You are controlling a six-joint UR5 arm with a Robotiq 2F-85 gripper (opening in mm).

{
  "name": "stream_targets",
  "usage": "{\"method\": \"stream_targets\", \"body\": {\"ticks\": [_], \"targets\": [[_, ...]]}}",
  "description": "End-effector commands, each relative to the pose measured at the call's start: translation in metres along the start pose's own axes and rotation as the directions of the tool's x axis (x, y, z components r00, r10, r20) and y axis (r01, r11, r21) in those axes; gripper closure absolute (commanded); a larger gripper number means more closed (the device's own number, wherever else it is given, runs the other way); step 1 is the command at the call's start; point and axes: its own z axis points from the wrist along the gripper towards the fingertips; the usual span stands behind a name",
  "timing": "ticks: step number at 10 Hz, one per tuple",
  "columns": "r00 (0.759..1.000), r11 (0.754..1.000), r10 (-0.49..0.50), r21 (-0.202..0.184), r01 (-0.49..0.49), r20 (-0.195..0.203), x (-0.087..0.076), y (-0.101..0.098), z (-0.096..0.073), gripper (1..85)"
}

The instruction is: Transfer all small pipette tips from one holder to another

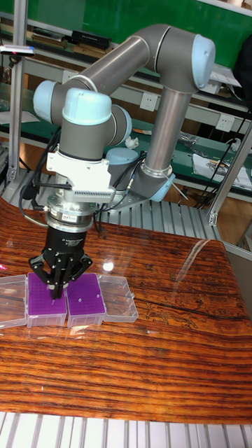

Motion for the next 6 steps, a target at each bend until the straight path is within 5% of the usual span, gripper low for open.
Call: {"method": "stream_targets", "body": {"ticks": [1,6], "targets": [[1.000,1.000,0.019,-0.004,-0.018,0.016,0.004,-0.002,0.003,84.3],[0.999,0.999,0.040,-0.001,-0.040,0.027,0.015,-0.002,0.005,84.3]]}}
